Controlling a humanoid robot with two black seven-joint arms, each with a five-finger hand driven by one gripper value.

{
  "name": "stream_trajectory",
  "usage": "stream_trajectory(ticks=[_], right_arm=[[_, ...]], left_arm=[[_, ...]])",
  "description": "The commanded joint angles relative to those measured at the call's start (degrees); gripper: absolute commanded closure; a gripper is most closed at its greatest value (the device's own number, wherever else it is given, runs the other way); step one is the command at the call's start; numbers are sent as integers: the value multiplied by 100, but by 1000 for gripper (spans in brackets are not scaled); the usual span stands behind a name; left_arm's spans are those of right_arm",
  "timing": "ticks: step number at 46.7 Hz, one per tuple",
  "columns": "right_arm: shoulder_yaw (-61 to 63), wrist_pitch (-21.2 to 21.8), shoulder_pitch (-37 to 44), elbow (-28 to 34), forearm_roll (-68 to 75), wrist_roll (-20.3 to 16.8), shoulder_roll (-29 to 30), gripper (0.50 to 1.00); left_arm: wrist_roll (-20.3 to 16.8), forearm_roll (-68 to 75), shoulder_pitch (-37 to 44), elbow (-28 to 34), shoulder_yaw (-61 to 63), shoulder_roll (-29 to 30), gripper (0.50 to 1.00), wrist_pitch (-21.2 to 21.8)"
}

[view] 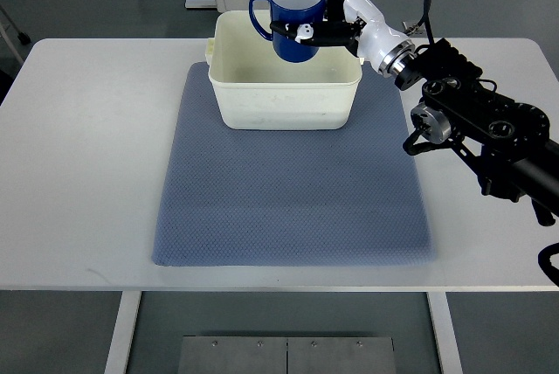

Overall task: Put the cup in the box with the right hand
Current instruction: 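Lower the blue mug into the cream tub with the right hand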

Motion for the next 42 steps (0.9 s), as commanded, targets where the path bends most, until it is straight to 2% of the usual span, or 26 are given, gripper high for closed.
stream_trajectory(ticks=[1,9,18,42], right_arm=[[0,-146,1,-240,-1,8,194,1000],[-26,-550,-60,-513,-1,-10,423,1000],[-53,-805,-174,-583,-1,-54,476,1000],[-167,-1069,-350,-575,-1,-54,476,1000]], left_arm=[[-2,0,0,0,0,0,500,0],[-2,0,0,0,0,0,500,0],[-2,0,0,0,0,0,500,0],[-2,0,0,0,0,0,500,0]])
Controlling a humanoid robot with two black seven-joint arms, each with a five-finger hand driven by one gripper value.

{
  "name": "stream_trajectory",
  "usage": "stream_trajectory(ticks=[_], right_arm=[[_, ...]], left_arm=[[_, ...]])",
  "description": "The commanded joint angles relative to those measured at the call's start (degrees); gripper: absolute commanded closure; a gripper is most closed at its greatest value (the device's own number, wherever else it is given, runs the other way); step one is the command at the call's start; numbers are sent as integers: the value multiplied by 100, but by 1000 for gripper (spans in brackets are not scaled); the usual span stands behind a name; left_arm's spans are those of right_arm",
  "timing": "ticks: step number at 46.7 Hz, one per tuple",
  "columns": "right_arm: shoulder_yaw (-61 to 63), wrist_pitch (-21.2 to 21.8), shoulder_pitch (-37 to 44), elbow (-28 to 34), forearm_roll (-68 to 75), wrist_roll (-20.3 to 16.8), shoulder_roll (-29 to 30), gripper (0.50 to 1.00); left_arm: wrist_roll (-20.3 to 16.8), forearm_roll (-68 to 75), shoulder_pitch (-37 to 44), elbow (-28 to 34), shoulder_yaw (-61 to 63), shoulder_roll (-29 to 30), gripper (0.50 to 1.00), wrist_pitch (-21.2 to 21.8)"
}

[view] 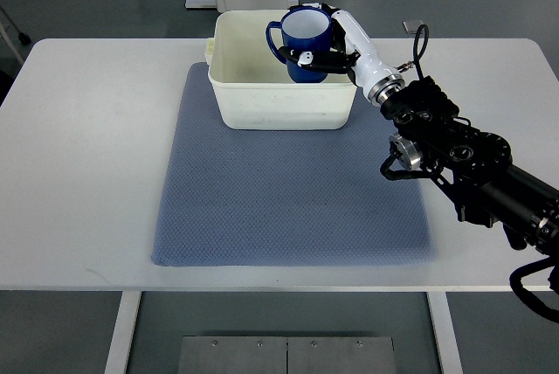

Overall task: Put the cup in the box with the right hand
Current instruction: 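Lower the blue mug into the cream tub with the right hand, then open the right hand's fingers to release the mug in the tub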

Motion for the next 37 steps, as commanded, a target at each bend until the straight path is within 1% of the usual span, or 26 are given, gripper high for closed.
stream_trajectory(ticks=[1,9,10,11,12,13,14,37], right_arm=[[23,-1,0,0,0,4,0,1000],[32,-115,0,0,9,4,0,1000],[32,-115,0,9,9,13,0,934],[32,-115,0,9,9,13,0,838],[32,-115,0,9,9,13,0,717],[24,-115,0,9,9,4,0,583],[32,-115,0,18,9,13,0,501],[6,-106,-35,53,9,31,0,500]], left_arm=[[0,0,0,0,0,0,500,0],[0,0,0,0,0,0,500,0],[0,0,0,0,0,0,500,0],[0,9,0,0,0,0,500,0],[0,0,0,0,0,0,500,0],[0,0,0,0,0,0,500,0],[0,0,0,0,0,0,500,0],[0,0,0,0,0,0,500,0]])
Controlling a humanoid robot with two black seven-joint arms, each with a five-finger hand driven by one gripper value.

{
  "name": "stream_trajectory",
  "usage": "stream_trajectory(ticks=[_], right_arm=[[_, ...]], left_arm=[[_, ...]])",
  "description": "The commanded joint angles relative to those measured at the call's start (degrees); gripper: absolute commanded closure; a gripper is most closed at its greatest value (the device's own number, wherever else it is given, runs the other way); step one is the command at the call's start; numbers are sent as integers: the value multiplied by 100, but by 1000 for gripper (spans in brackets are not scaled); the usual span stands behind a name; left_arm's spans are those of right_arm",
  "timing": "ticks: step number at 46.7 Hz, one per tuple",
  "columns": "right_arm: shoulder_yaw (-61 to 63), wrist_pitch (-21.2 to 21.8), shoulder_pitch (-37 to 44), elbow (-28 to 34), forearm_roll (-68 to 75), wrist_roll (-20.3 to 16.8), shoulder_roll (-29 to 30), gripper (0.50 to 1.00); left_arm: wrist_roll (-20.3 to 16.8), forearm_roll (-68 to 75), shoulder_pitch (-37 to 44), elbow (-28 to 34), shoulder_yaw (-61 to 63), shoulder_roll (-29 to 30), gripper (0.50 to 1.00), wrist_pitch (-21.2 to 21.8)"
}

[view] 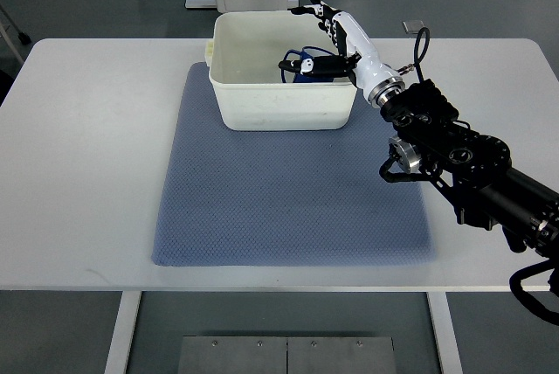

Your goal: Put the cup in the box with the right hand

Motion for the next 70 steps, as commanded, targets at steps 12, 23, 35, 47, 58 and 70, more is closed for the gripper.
stream_trajectory(ticks=[12,23,35,47,58,70], right_arm=[[44,9,175,57,88,-1,-70,500],[211,88,201,338,544,-36,-676,500],[255,184,78,724,1256,-54,-1467,500],[1326,641,-659,900,1608,-545,-1784,500],[2232,852,-1336,900,1608,-880,-1714,500],[2443,835,-1609,909,1608,-845,-1582,500]], left_arm=[[0,0,0,0,0,0,500,0],[0,0,0,0,0,0,500,0],[0,0,0,0,0,0,500,0],[0,0,0,0,0,0,500,0],[0,0,0,0,0,0,500,0],[0,0,0,0,0,0,500,0]])
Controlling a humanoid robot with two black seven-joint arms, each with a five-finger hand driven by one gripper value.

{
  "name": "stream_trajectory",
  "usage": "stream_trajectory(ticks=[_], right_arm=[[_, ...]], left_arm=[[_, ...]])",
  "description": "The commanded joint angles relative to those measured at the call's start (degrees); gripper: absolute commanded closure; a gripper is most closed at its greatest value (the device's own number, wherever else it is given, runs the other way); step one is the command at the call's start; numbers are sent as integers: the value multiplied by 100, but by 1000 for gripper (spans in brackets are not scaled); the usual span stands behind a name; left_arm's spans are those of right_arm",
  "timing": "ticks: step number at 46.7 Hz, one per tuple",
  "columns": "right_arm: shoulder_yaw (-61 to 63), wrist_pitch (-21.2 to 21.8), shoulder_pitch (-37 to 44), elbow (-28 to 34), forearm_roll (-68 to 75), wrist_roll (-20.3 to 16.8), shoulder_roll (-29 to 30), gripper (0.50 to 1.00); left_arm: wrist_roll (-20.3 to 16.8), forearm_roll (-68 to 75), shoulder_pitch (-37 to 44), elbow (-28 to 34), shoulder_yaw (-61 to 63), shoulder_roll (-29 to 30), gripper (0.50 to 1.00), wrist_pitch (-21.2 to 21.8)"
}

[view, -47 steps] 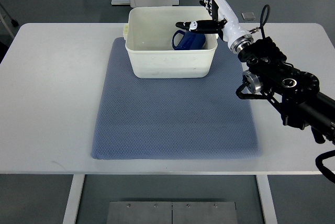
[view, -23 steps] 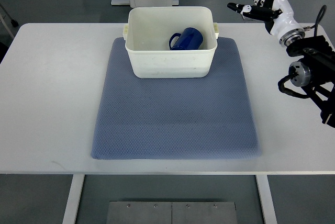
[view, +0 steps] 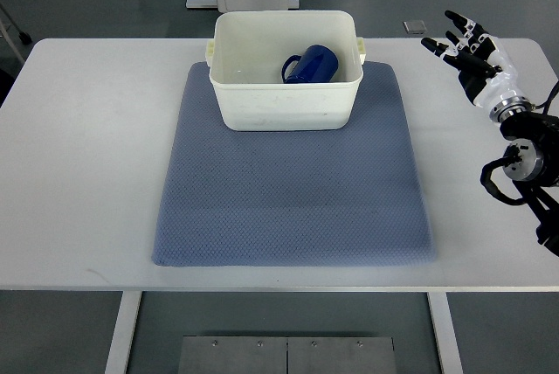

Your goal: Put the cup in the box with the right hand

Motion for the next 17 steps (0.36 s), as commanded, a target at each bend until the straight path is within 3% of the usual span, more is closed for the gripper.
stream_trajectory(ticks=[1,17], right_arm=[[-7,-2,-86,-1,0,8,12,500],[134,-2,-376,-1,0,16,302,500]], left_arm=[[0,0,1,0,0,0,500,0],[0,0,1,0,0,0,500,0]])
